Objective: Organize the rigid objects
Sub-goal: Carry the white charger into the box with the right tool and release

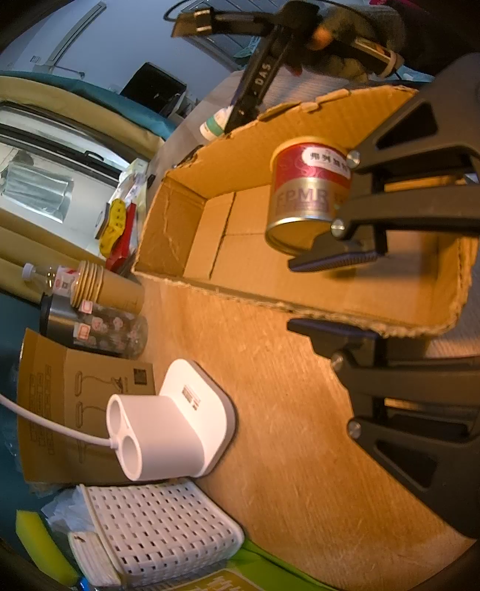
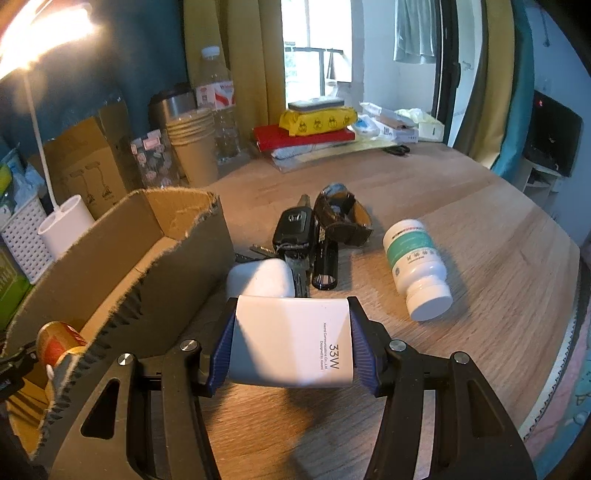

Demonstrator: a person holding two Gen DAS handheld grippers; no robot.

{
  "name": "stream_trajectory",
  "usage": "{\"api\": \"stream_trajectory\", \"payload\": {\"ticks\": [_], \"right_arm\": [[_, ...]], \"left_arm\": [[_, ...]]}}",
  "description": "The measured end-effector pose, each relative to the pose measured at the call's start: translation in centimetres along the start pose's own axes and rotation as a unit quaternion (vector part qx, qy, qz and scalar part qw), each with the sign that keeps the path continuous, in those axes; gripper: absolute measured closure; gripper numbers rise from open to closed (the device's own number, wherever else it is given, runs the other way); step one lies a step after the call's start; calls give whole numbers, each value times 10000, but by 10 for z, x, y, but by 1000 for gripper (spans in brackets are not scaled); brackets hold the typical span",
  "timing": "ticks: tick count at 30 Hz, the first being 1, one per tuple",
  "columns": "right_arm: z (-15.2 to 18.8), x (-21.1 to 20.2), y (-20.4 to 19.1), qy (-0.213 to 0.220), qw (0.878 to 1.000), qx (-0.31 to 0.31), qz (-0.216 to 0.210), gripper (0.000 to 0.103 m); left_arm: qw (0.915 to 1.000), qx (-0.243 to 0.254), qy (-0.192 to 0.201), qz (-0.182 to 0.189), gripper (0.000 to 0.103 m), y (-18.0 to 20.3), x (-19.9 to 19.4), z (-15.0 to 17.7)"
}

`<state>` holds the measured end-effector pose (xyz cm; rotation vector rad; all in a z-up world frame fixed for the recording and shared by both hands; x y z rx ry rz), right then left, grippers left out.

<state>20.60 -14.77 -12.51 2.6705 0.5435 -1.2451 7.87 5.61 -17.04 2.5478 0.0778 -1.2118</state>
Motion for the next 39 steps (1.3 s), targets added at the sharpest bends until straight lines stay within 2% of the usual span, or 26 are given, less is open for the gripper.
{"api": "stream_trajectory", "payload": {"ticks": [12, 22, 31, 39], "right_arm": [[-19, -51, -22, 538, 9983, -175, -136, 45], [-33, -76, -58, 826, 9945, -499, -399, 45], [-35, -75, -88, 829, 9917, -737, -644, 45], [-33, -48, -126, 521, 9887, -1093, -880, 45]], "left_arm": [[10000, 19, -19, -1, 77, 0, 1, 1], [10000, 14, -24, 0, 77, 0, 1, 1], [10000, 12, -21, -1, 77, 0, 1, 1], [10000, 8, -16, -5, 77, 0, 1, 1]]}}
Point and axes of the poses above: each gripper's, at about its wrist camera, not at the fingertips, and x roughly the way its jaws point, y to its right, z to its underside, the point moved 4 cm from there along x, roughly the way its jaws point, and after that the axes turned 6 degrees about -y, right-handed, at the moved point
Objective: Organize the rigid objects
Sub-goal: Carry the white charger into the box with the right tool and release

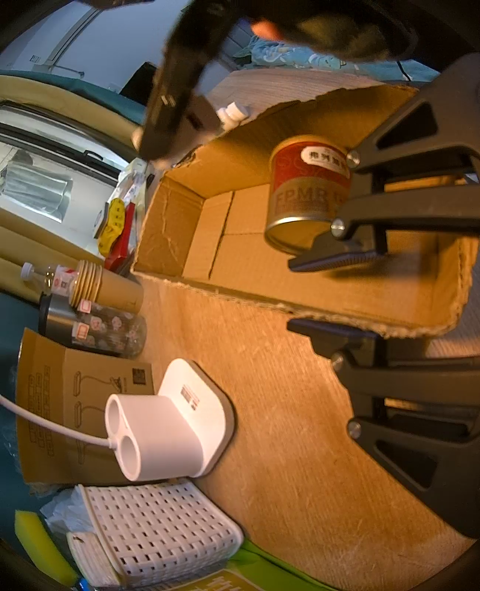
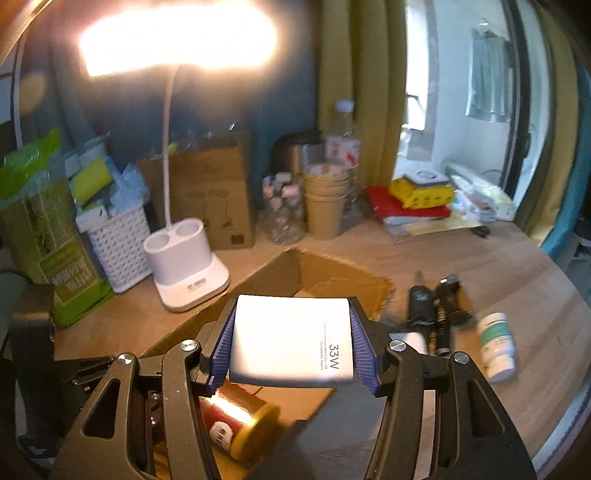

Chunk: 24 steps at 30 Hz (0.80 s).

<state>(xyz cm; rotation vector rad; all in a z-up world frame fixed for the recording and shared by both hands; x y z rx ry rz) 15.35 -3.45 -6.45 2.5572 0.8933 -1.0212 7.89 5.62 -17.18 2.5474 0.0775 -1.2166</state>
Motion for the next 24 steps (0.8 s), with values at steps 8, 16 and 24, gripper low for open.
{"api": "stream_trajectory", "payload": {"ticks": [8, 16, 24], "right_arm": [[4, 32, -16, -341, 9989, -304, -86, 45], [12, 54, -24, -674, 9965, -482, -135, 45], [18, 63, -24, -835, 9952, -499, -132, 44]], "left_arm": [[10000, 3, 4, -8, 77, 0, 0, 0], [10000, -18, 14, -7, 77, 0, 0, 0], [10000, -55, 73, -20, 75, -2, -3, -1]]}}
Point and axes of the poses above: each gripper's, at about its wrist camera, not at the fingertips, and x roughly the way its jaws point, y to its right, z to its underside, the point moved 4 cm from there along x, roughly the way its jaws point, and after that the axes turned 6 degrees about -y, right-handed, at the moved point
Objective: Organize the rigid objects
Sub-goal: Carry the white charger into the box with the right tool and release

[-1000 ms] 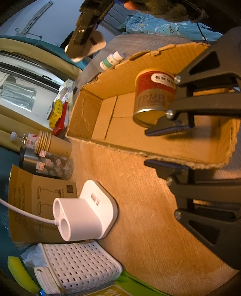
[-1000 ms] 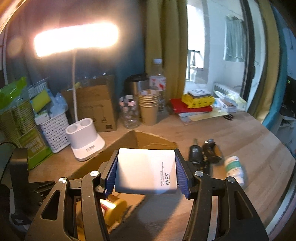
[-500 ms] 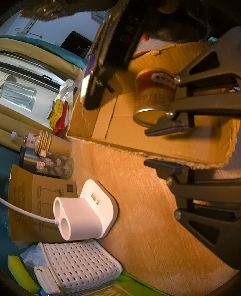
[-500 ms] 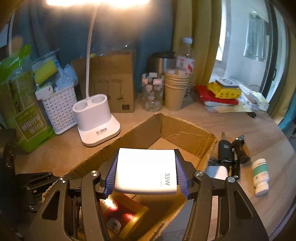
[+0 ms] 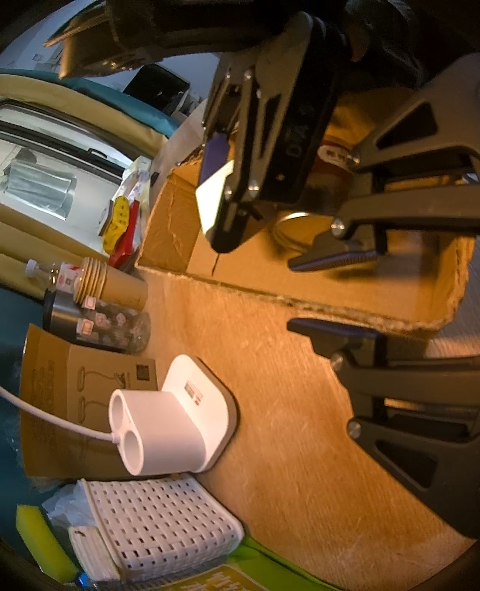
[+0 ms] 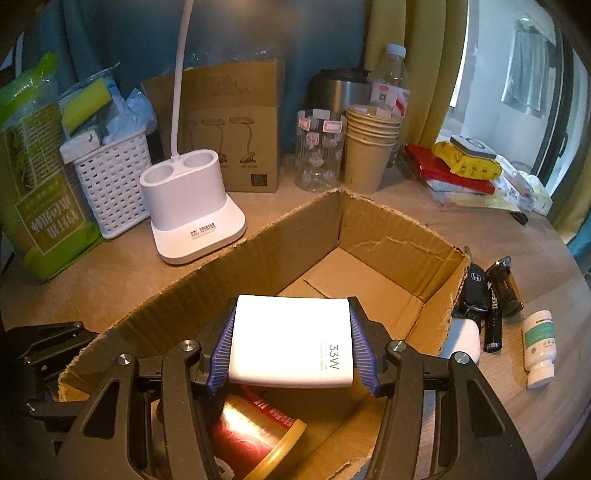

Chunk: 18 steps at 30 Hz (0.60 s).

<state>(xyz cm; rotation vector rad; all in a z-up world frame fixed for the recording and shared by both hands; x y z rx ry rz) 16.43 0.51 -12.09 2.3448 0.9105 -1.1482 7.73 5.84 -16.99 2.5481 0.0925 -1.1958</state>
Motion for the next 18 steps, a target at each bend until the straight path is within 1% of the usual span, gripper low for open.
{"api": "stream_trajectory", "payload": {"ticks": [9, 13, 18], "right_arm": [[0, 2, 0, -108, 9999, 6, -17, 44], [0, 0, 0, -60, 10000, -12, -1, 44], [0, 1, -2, -44, 10000, 1, -2, 44]], "left_arm": [[10000, -59, -12, -21, 75, -3, -1, 0], [9999, -126, -22, -63, 75, -6, -1, 0], [9998, -170, -34, -95, 72, -6, 0, 0]]}}
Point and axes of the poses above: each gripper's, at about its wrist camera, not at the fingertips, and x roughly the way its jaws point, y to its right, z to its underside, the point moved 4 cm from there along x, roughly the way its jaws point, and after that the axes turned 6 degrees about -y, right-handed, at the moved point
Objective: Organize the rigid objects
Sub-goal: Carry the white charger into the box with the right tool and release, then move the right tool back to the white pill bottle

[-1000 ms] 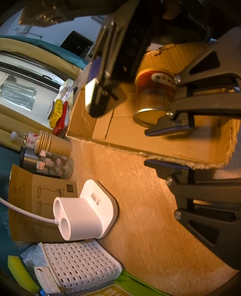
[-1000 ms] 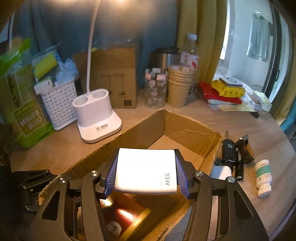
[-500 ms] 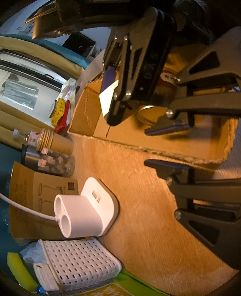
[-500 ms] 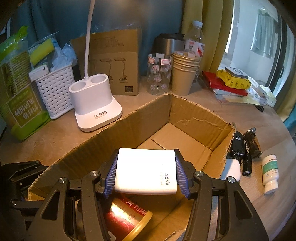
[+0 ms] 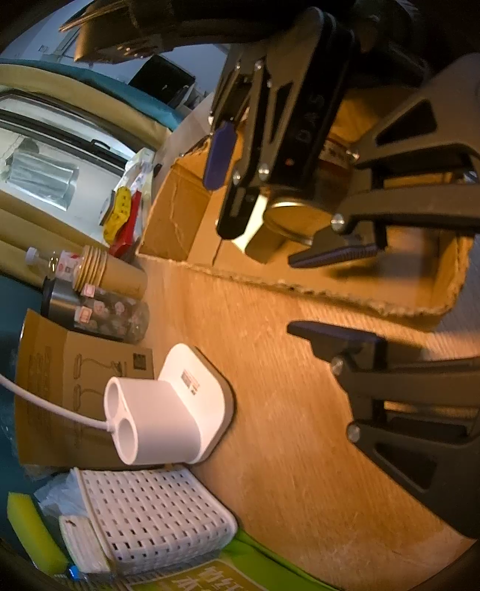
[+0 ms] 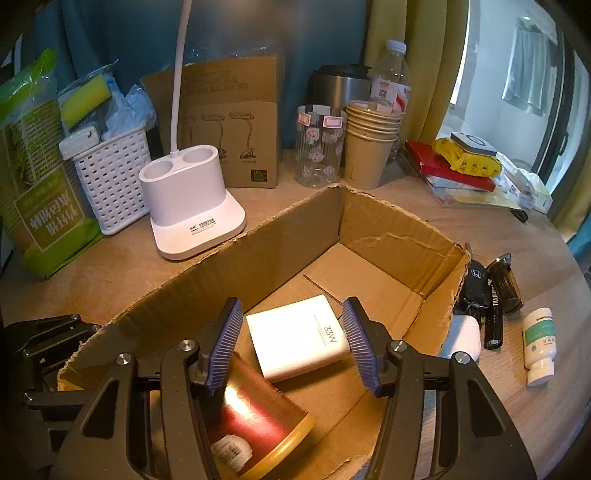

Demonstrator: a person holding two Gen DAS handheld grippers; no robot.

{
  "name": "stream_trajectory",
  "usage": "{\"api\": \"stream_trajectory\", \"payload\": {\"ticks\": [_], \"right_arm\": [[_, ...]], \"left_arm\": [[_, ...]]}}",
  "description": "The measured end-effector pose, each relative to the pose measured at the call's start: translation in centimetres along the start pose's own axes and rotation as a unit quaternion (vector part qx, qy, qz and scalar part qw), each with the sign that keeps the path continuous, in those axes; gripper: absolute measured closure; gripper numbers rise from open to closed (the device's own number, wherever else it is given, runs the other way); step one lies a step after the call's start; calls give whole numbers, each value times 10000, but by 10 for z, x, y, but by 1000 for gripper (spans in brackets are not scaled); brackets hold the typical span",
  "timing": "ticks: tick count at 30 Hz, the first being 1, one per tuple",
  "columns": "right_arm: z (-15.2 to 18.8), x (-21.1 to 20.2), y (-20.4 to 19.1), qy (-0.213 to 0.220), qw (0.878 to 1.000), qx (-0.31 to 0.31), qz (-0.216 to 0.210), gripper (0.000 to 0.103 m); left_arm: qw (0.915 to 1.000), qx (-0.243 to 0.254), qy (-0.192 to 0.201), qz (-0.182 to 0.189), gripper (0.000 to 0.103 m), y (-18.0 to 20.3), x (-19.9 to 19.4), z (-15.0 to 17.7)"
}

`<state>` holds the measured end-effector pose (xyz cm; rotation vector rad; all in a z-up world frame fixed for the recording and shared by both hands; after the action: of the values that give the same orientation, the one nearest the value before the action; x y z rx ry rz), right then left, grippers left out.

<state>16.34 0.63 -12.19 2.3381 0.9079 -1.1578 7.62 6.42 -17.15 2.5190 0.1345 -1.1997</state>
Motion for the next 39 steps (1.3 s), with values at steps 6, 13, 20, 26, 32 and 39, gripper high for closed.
{"api": "stream_trajectory", "payload": {"ticks": [6, 13, 20, 26, 32, 39], "right_arm": [[0, -1, 0, 49, 10000, 29, -8, 43], [-1, -10, 1, 215, 9997, 80, -36, 43], [-2, -29, 9, 454, 9988, 196, -41, 43], [5, -45, 31, 603, 9971, 468, -1, 42], [14, -56, 62, 707, 9936, 880, 67, 42], [25, -69, 102, 821, 9874, 1314, 324, 42]], "left_arm": [[10000, -29, -6, -24, 71, -1, 0, 0], [9998, -74, 176, -48, 73, -1, -4, -1], [9999, -61, 150, 26, 93, 0, -4, -1], [9998, -33, 163, 81, 94, 1, -4, -1], [9998, -20, 148, 93, 94, 1, -4, 0], [9999, -18, 125, 98, 94, 1, -3, -1]]}}
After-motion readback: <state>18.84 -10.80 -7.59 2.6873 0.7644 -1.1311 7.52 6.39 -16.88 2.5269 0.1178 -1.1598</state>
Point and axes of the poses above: each gripper's, at about its wrist camera, not at the fingertips, and x roughly the way its jaws point, y to its right, z to its underside, the point moved 4 cm from there along x, roughly the way its jaws point, and after that the axes turned 6 degrees about -y, right-handed, at the moved point
